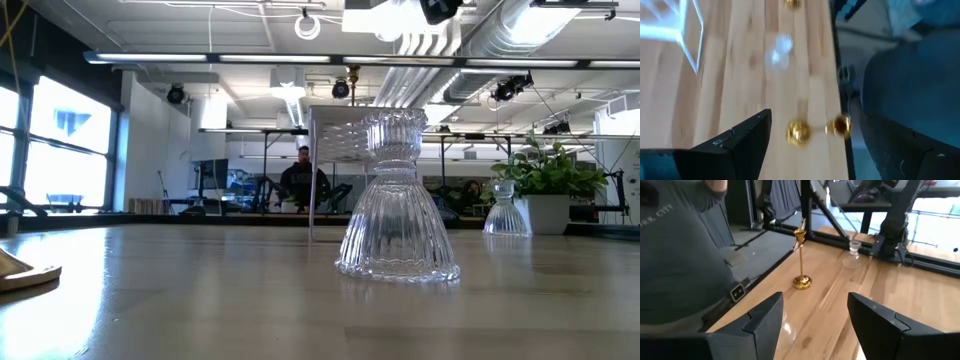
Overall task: Pick & Place candle stick holders
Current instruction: Put the left transparent candle holder on the shelf
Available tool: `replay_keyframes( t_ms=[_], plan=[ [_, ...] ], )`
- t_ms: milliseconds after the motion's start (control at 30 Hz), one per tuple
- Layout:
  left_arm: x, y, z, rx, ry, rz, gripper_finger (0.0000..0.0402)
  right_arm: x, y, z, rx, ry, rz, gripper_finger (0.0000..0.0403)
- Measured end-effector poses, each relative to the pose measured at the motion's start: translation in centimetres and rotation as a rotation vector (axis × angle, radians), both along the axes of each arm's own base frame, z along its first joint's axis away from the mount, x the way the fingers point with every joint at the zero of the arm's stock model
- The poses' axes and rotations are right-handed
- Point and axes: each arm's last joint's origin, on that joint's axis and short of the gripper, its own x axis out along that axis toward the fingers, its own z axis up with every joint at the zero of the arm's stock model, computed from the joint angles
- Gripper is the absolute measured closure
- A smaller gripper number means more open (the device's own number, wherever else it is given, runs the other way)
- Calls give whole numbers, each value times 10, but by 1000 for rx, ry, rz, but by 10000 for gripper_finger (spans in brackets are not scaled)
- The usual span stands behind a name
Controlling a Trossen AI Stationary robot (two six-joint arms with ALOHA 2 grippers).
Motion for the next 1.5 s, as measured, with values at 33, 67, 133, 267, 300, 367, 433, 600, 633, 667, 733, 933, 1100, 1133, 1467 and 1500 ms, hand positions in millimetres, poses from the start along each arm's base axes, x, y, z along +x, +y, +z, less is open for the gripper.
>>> replay_keyframes(
  t_ms=[33, 67, 133, 267, 300, 367, 433, 600, 633, 667, 733, 933, 1100, 1133, 1467, 1500],
  plan=[
    [-3, -2, -3, 9, 39, 27, 105, 1, 4, -1, -5, 7, 3, 185],
    [-7, -3, -5, 18, 79, 69, 105, 1, 7, -1, -11, 13, 6, 185],
    [-14, -3, -11, 29, 161, 175, 105, 2, 13, -2, -23, 23, 8, 185],
    [-28, -3, -21, 41, 329, 365, 105, 4, 23, -3, -53, 32, -3, 185],
    [-30, -2, -24, 50, 375, 407, 105, 5, 24, -3, -61, 32, -10, 185],
    [-34, -2, -29, 64, 469, 489, 105, 5, 27, -3, -76, 35, -25, 185],
    [-36, -1, -34, 57, 560, 583, 105, 6, 29, -3, -86, 36, -33, 185],
    [-25, -9, -46, 2, 631, 673, 105, 6, 32, -3, -93, 35, -26, 185],
    [-24, -11, -50, 10, 666, 664, 105, 6, 33, -3, -93, 35, -23, 185],
    [-22, -12, -56, 29, 708, 646, 105, 6, 33, -3, -93, 35, -22, 185],
    [-18, -16, -67, 51, 791, 608, 105, 6, 33, -3, -95, 34, -19, 185],
    [-18, -20, -94, 42, 973, 594, 105, 6, 34, -5, -107, 39, -11, 188],
    [-20, -18, -105, 71, 977, 727, 105, 5, 36, -5, -92, 50, -7, 186],
    [-20, -17, -106, 70, 969, 769, 105, 5, 37, -5, -91, 50, -2, 186],
    [-31, -29, -117, 2, 1035, 1037, 105, 6, 51, -3, -119, 12, 72, 191],
    [-33, -32, -119, -6, 1045, 1054, 105, 6, 52, -3, -124, 6, 76, 191]
  ],
)
